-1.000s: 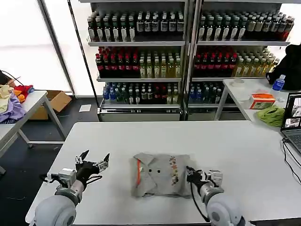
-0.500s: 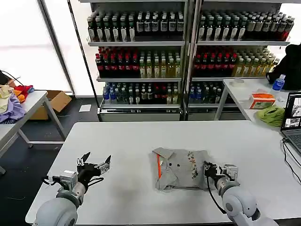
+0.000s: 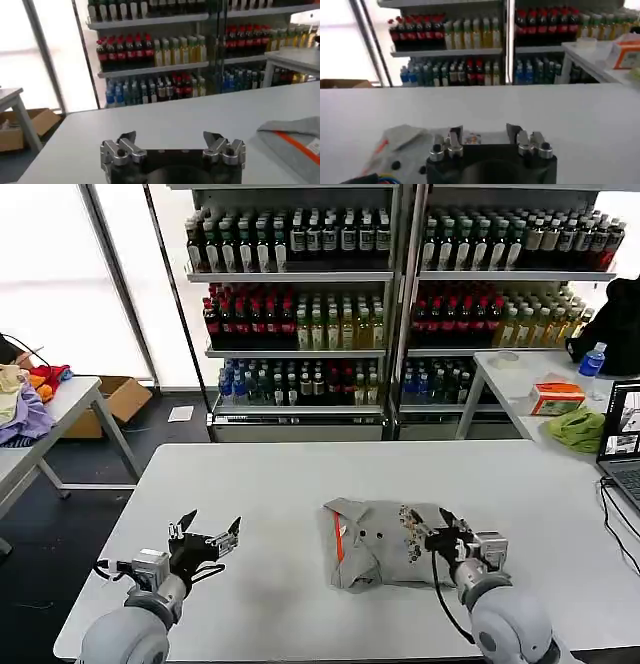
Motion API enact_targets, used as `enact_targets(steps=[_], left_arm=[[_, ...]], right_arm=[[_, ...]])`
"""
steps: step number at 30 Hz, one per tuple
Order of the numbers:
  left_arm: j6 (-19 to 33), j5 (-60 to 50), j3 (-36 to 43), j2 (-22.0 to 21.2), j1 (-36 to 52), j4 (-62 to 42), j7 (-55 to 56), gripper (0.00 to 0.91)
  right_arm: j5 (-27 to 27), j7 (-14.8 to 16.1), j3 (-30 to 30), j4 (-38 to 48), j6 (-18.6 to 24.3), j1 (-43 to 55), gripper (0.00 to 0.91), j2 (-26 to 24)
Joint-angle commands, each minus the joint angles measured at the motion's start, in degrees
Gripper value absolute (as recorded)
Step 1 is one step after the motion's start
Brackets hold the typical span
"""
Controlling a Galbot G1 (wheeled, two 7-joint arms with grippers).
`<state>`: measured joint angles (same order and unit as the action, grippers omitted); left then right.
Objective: Fold and organize the clothes.
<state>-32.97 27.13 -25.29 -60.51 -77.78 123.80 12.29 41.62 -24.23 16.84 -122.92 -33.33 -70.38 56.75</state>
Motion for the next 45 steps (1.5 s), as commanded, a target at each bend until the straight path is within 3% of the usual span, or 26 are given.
enact_targets(steps=[1,7,21,36,45], left_arm=[[0.0,0.0,-0.1,-0.2,-0.9,0.0,0.0,0.907],[0.0,-0.2,0.4,-0.8,-1.0,-0.1,0.0,0.907],[0.0,-1.2,1.2,-2.7,-1.4,-0.5,0.0,0.907],[0.0,-2.9,1.1,-4.4,-2.5,-0.2,-0.3,0.907],[0.0,-2.9,0.5,-4.0,-3.2,-0.1,-0.5,0.907]], right_arm=[[0.0,1.4,-7.6,-4.2,-0.2,-1.6,0.907,-4.8],[-1.6,1.2,-11.8,-0.6,-0.2,-0.9,0.907,-6.6],[-4.0,1.6,-14.9,6.6,-0.2,3.1,0.907,-4.2],[-6.5,2.8,-17.6,7.8,-0.2,3.8,0.907,-2.6],[-4.3,3.1,-11.9,0.4,-0.1,3.7,0.907,-4.0]])
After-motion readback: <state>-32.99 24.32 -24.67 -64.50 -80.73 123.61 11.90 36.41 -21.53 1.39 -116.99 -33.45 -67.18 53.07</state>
